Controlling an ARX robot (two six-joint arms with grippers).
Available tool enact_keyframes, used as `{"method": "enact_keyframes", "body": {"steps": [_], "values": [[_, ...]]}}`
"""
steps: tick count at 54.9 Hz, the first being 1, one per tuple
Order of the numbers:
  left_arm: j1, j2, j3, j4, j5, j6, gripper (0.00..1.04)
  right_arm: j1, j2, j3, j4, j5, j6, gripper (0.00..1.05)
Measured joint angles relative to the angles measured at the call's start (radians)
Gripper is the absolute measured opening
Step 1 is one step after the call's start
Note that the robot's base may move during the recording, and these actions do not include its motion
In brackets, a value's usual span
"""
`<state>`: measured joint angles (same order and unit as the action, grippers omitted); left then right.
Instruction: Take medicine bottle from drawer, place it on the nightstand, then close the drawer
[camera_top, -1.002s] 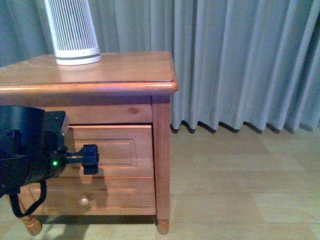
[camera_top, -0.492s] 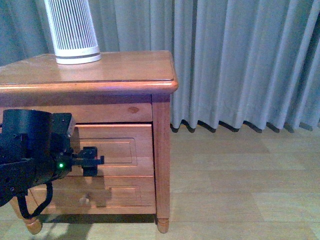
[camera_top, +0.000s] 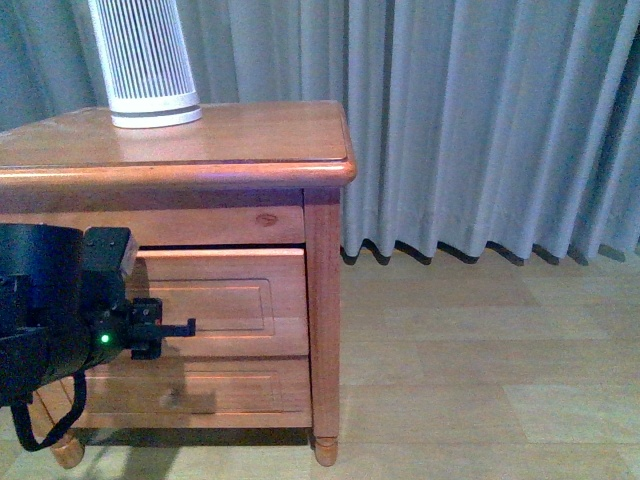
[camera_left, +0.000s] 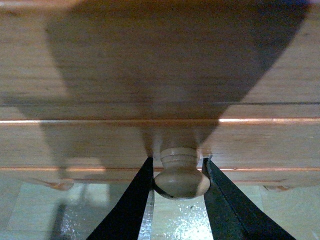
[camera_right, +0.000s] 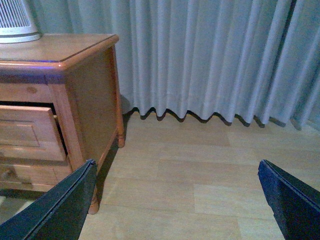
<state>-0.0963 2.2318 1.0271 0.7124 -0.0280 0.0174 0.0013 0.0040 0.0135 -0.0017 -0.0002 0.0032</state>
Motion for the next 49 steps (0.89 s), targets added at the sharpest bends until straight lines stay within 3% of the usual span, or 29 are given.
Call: {"method": "enact_keyframes", "body": {"steps": [27,43,49], "values": [[-0.101,-0.256,-0.620,0.300,-0.093,-0.091,0.25,0.000,0.000,0.000,0.000,0.000,0.000,0.98],[-0.183,-0.263,-0.827,0.480,-0.159,-0.177,0.25,0.000,0.000,0.000,0.000,0.000,0.000,0.98],[-0.192,-0.233,-0.869,0.528,-0.128,-0.196,0.40,0.000,0.000,0.000,0.000,0.000,0.000,0.98]]}}
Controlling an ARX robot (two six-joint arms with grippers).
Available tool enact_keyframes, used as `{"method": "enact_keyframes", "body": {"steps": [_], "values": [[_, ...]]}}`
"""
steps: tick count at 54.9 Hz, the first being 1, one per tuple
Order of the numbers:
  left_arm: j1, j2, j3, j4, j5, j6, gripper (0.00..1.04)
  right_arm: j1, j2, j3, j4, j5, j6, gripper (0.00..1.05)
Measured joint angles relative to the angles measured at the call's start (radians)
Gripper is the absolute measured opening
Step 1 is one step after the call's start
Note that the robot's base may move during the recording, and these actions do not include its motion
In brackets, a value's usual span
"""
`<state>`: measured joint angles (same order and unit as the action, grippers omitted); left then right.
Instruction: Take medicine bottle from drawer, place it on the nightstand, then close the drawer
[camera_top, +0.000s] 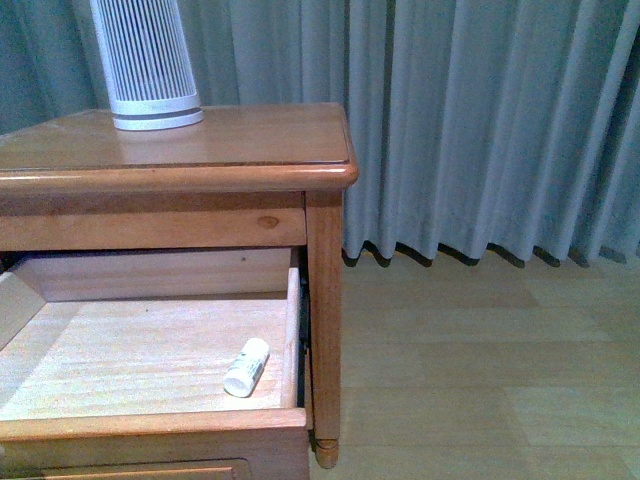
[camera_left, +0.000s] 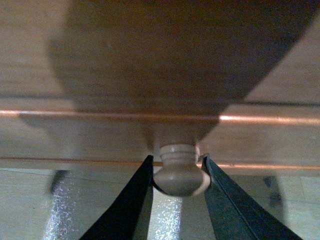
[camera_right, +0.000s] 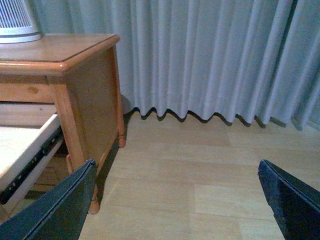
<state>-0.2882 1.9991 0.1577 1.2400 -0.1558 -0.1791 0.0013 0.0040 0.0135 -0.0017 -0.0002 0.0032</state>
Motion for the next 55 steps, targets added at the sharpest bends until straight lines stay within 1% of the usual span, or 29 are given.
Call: {"method": "enact_keyframes", "body": {"steps": [2,4,8,9,11,13,17,19,20,21,24,25,26,28,29,32,36,37,40,41,43,44,45,48,49,55], "values": [[-0.011,0.012,-0.032,0.004,0.042,-0.005,0.47,0.000,0.000,0.000,0.000,0.000,0.000,0.98],[-0.019,0.016,-0.053,0.003,0.058,-0.007,0.52,0.000,0.000,0.000,0.000,0.000,0.000,0.98],[-0.013,0.011,-0.077,0.003,0.058,-0.010,0.63,0.000,0.000,0.000,0.000,0.000,0.000,0.98],[-0.002,0.001,-0.085,-0.003,0.060,-0.010,0.68,0.000,0.000,0.000,0.000,0.000,0.000,0.98],[0.011,-0.017,-0.092,-0.021,0.066,-0.009,0.74,0.000,0.000,0.000,0.000,0.000,0.000,0.98],[0.034,-0.056,-0.105,-0.060,0.080,-0.008,0.81,0.000,0.000,0.000,0.000,-0.001,0.000,0.98],[0.079,-0.150,-0.121,-0.151,0.093,0.009,0.91,0.000,0.000,0.000,0.000,0.000,0.000,0.98],[0.114,-0.238,-0.124,-0.243,0.113,0.014,0.98,0.000,0.000,0.000,0.000,0.000,0.000,0.98],[0.131,-0.290,-0.124,-0.299,0.130,0.016,1.00,0.000,0.000,0.000,0.000,0.000,0.000,0.98],[0.140,-0.319,-0.124,-0.329,0.138,0.018,1.00,0.000,0.000,0.000,0.000,0.000,0.000,0.98],[0.174,-0.519,-0.113,-0.533,0.168,0.034,0.97,0.000,0.000,0.000,0.000,0.000,0.000,0.98],[0.180,-0.591,-0.103,-0.605,0.180,0.041,0.98,0.000,0.000,0.000,0.000,0.000,0.000,0.98],[0.183,-0.628,-0.097,-0.644,0.187,0.042,0.98,0.000,0.000,0.000,0.000,0.000,0.000,0.98],[0.194,-0.781,-0.062,-0.798,0.216,0.046,0.98,0.000,0.000,0.000,0.000,0.000,0.000,0.98],[0.196,-0.816,-0.051,-0.833,0.224,0.046,0.98,0.000,0.000,0.000,0.000,0.000,0.000,0.98],[0.201,-1.081,0.055,-1.097,0.261,0.047,0.98,0.000,0.000,0.000,0.000,0.000,0.000,0.98],[0.187,-1.257,0.165,-1.270,0.269,0.049,0.98,0.000,0.000,0.000,0.000,0.000,0.000,0.98],[0.182,-1.278,0.177,-1.280,0.259,0.055,0.98,0.000,0.000,0.000,0.000,0.000,0.000,0.98],[0.122,-1.390,0.190,-1.174,0.122,0.097,0.88,0.000,0.000,0.000,0.000,0.000,0.000,0.98],[0.116,-1.406,0.190,-1.154,0.090,0.108,0.86,0.000,0.000,0.000,0.000,0.000,0.000,0.98],[0.103,-1.459,0.190,-1.094,0.025,0.129,0.79,0.000,0.000,0.000,0.000,0.000,0.000,0.98],[0.103,-1.480,0.189,-1.076,0.012,0.134,0.76,0.000,0.000,0.000,0.000,0.000,0.000,0.98],[0.105,-1.489,0.188,-1.070,0.002,0.139,0.74,0.000,0.000,0.000,0.000,0.000,0.000,0.98],[0.122,-1.525,0.166,-1.054,-0.008,0.149,0.63,0.000,0.000,0.000,0.000,0.000,0.000,0.98],[0.125,-1.529,0.160,-1.052,-0.006,0.151,0.61,0.000,0.000,0.000,0.000,0.000,0.000,0.98],[0.152,-1.561,0.076,-1.050,0.031,0.161,0.40,0.000,0.000,0.000,0.000,0.000,0.000,0.98]]}}
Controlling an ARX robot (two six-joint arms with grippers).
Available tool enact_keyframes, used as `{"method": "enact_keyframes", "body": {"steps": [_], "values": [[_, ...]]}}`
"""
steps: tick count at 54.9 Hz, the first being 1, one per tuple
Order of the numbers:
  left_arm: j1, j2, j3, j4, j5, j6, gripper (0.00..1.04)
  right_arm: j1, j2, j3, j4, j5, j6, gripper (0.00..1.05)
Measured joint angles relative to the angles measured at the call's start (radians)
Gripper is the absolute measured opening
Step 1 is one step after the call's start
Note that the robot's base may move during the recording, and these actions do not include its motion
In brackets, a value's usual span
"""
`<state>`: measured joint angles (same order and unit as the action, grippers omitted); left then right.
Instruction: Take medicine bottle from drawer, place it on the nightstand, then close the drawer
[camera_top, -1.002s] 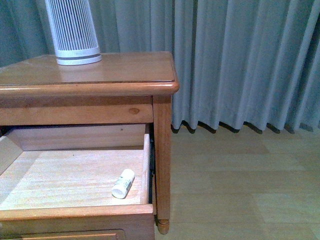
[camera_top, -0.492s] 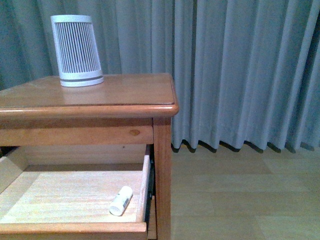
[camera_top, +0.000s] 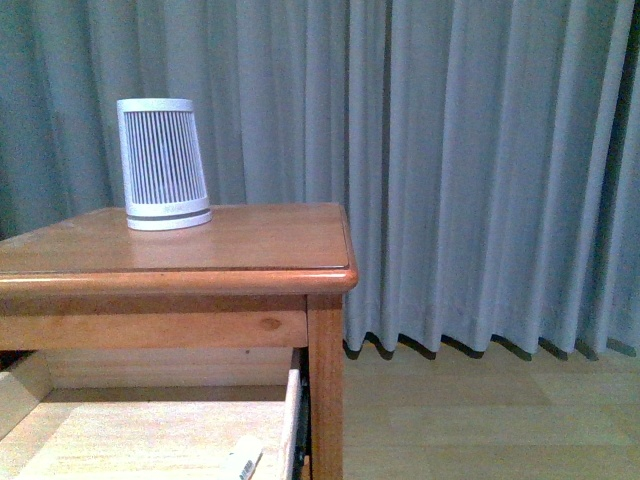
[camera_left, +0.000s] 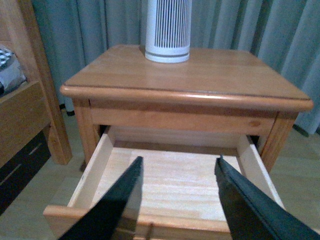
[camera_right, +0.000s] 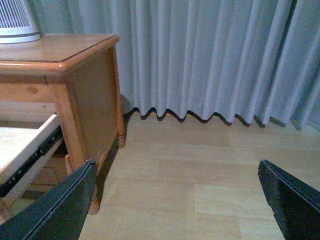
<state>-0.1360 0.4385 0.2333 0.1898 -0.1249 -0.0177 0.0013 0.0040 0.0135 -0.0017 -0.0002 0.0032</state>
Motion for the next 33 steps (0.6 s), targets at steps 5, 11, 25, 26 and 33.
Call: {"method": "enact_keyframes", "body": {"steps": [5,11,25,26,33], "values": [[0.048,-0.037,-0.036,0.002,0.075,0.004,0.24,0.000,0.000,0.000,0.000,0.003,0.000,0.98],[0.126,-0.077,-0.069,0.005,0.114,0.007,0.04,0.000,0.000,0.000,0.000,0.003,0.000,0.98],[0.132,-0.152,-0.132,0.001,0.125,0.010,0.03,0.000,0.000,0.000,0.000,0.001,0.000,0.98],[0.132,-0.158,-0.135,-0.001,0.126,0.010,0.03,0.000,0.000,0.000,0.000,0.000,0.000,0.98],[0.132,-0.188,-0.157,-0.014,0.125,0.010,0.03,0.000,0.000,0.000,0.000,0.000,0.000,0.98]]}}
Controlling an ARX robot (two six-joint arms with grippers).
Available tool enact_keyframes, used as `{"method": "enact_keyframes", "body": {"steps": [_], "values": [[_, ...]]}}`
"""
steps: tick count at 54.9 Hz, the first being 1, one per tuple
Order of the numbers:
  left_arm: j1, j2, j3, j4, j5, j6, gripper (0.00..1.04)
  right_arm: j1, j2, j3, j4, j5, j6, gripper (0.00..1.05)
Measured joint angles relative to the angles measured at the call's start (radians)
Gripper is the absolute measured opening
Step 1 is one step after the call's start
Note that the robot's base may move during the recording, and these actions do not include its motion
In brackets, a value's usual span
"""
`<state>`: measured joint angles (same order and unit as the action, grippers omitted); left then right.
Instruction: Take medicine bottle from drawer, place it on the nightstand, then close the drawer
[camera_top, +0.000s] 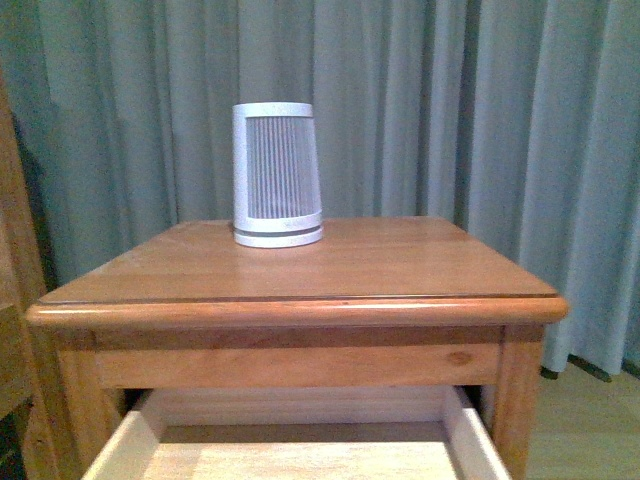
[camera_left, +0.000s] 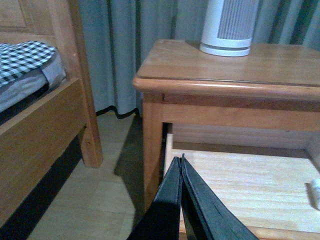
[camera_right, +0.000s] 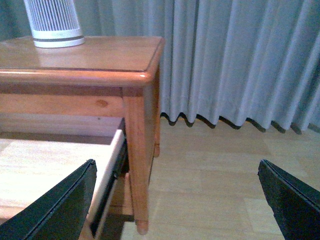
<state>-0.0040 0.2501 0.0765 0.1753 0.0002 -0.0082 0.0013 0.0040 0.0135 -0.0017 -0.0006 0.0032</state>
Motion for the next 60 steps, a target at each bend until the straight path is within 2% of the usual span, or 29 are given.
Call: {"method": "enact_keyframes", "body": {"steps": [14,18,24,25,29,31,34,36,40,49,51,53,60], "values": [[0.000,-0.056,-0.027,-0.030,-0.005,0.000,0.03,-0.001,0.001,0.000,0.000,-0.004,0.000,0.98],[0.000,-0.188,-0.040,-0.165,-0.002,0.000,0.03,-0.001,0.000,0.000,0.000,-0.005,0.000,0.98],[0.000,-0.238,-0.067,-0.173,-0.003,0.000,0.03,-0.001,0.000,0.000,0.000,-0.006,0.000,0.98],[0.000,-0.238,-0.067,-0.174,-0.002,0.000,0.03,-0.011,0.011,0.005,-0.016,-0.042,0.010,0.98],[0.000,-0.244,-0.067,-0.174,-0.003,0.000,0.03,-0.107,0.183,0.099,-0.140,-0.317,0.079,0.98],[0.000,-0.244,-0.067,-0.175,-0.003,0.000,0.03,-0.120,0.280,0.146,-0.124,-0.375,0.105,0.98],[0.000,-0.244,-0.067,-0.175,-0.003,0.000,0.03,-0.116,0.412,0.220,-0.064,-0.392,0.129,0.98],[0.000,-0.244,-0.067,-0.175,-0.002,0.000,0.03,-0.103,0.486,0.269,-0.021,-0.381,0.137,0.98],[0.000,-0.244,-0.067,-0.175,-0.003,0.000,0.04,-0.050,0.675,0.386,0.093,-0.270,0.159,0.98],[0.000,-0.244,-0.067,-0.175,-0.003,0.000,0.33,0.095,1.008,0.509,0.238,0.014,0.215,0.98],[0.000,-0.244,-0.067,-0.175,-0.003,0.000,0.42,0.151,1.109,0.535,0.252,0.129,0.238,0.98],[0.000,-0.244,-0.067,-0.175,-0.003,0.000,0.49,0.196,1.175,0.550,0.251,0.199,0.256,0.98],[0.000,-0.244,-0.067,-0.175,-0.003,0.000,0.70,0.328,1.328,0.575,0.230,0.341,0.330,0.98]]}}
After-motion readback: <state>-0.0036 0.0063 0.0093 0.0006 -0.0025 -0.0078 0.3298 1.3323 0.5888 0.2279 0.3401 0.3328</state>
